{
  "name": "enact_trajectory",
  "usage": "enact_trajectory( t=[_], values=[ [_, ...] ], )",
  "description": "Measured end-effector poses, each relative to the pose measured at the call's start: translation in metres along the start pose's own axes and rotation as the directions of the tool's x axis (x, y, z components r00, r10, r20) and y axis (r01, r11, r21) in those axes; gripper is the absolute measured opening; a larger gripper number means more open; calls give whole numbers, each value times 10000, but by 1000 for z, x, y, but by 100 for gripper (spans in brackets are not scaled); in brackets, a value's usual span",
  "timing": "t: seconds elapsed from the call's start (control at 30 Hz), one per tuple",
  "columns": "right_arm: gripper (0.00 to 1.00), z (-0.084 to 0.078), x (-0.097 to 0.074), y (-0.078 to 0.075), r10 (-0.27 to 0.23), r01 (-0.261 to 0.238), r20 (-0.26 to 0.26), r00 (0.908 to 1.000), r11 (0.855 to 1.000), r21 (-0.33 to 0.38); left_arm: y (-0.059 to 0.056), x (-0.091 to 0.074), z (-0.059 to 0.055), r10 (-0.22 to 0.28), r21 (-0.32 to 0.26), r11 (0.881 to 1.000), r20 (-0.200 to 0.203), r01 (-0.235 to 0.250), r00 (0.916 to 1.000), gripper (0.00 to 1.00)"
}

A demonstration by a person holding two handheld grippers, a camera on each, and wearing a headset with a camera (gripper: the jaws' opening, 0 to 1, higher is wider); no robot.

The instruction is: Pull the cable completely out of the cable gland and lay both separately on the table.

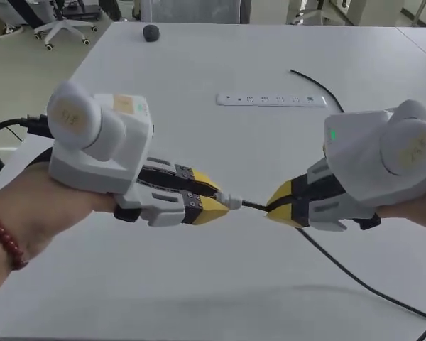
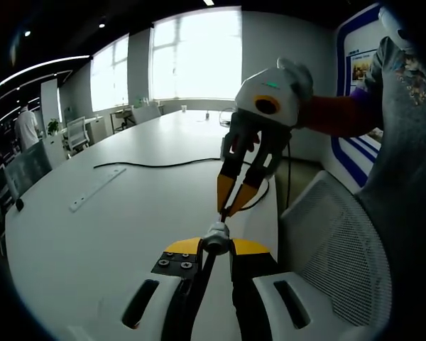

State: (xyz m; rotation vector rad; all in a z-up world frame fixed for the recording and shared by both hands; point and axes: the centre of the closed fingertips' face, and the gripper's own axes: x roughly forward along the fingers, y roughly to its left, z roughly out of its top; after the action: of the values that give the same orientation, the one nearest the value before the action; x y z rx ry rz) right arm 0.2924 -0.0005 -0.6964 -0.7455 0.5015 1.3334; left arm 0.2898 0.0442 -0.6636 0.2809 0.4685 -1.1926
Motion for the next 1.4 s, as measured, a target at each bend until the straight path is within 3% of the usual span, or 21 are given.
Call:
enact_trajectory(
  t=[0.87, 1.13, 1.4],
  values=[
    [0, -39, -1, -4, -271, 328, -880, 9957, 9974, 646, 4, -13, -8, 292, -132, 9995, -2, -292, 9996, 16],
    [0, -41, -3, -5, -352, 420, -891, 9954, 9962, 761, 5, -15, -9, 353, -144, 9993, -31, -354, 9994, 16],
    [0, -55, -7, -11, -467, 575, -1158, 9922, 9941, 919, 10, -17, -11, 503, -226, 9985, -16, -503, 9987, 16]
  ],
)
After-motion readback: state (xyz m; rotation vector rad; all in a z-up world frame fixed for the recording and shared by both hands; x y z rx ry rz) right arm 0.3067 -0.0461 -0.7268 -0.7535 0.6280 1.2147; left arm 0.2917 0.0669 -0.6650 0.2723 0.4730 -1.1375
